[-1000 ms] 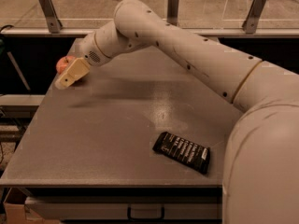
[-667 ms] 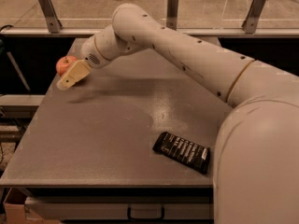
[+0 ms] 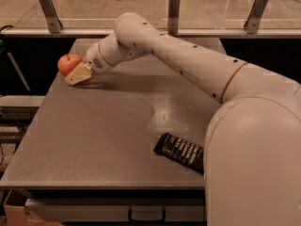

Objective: Move apple near rxbar chocolate

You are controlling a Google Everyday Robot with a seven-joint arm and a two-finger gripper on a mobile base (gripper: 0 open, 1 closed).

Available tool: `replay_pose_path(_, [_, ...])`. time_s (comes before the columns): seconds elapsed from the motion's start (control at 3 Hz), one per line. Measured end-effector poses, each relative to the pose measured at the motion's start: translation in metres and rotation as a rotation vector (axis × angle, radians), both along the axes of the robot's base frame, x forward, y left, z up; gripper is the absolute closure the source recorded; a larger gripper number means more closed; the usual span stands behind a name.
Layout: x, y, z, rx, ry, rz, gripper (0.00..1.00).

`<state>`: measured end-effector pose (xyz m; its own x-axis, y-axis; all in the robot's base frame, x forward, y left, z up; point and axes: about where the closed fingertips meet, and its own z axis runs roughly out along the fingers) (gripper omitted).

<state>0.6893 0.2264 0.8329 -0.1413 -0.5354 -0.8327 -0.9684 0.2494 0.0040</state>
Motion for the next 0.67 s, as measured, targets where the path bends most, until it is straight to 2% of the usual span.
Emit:
replay_pose_path(0.33, [0.005, -0.015, -0.004, 0.011, 0.009, -0.038, 0.64])
replay_pose_path(0.67, [0.002, -0.039, 0.009, 0.04, -0.012, -0.071, 0.87])
